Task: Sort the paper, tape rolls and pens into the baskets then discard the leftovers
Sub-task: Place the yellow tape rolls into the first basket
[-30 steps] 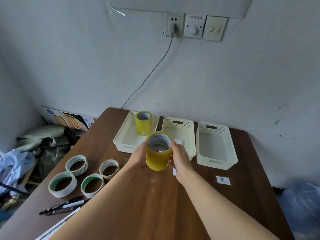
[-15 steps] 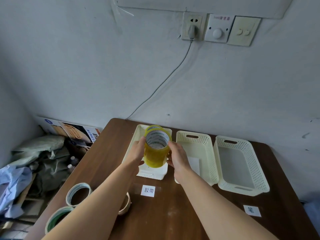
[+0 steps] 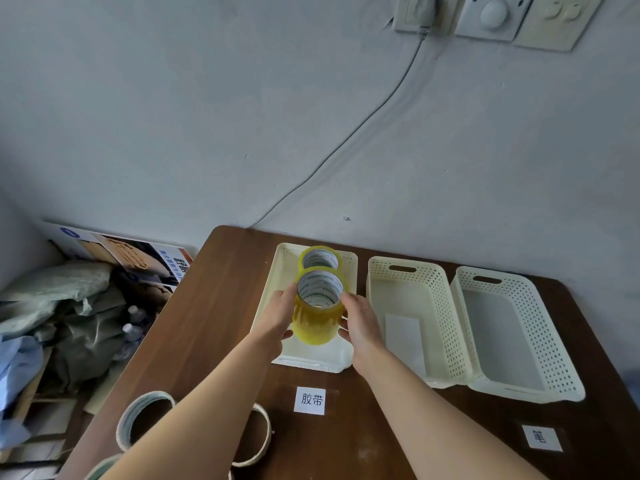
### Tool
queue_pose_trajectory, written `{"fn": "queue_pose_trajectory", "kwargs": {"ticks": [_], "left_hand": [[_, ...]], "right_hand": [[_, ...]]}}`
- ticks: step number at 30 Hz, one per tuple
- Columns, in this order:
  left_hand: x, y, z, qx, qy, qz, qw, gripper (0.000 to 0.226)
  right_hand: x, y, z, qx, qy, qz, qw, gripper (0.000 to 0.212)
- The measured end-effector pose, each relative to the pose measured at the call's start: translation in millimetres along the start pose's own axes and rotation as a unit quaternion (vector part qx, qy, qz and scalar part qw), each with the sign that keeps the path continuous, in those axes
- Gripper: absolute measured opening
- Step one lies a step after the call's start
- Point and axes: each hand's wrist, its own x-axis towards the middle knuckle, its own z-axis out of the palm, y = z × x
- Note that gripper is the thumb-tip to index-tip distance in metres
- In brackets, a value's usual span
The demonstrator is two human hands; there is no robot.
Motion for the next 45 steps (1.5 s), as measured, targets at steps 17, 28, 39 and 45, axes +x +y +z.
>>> {"fn": "queue_pose_trajectory", "kwargs": {"ticks": [17,28,39,45], "left_hand": [[47,-31,6,-0.005,-0.023,-0.063,0.998,0.048],[38,-32,11,0.013,-0.018,-0.058,0.998,0.044],[4,-8,20,0.069,0.023,0.070,0.995,0.051],[-25,14,26,0.053,0.062,0.134,0.988,0.049]], "right_hand": [[28,27,12,-0.013,0.049,0.041,0.998,0.040],[22,27,11,-0.082,0.055,0.056,0.994,0.038],[-2,13,-3,-0.114,0.062,0.003,0.992,0.028],[-25,-7,-11,-0.083,0.076,-0.035,0.993,0.020]]}}
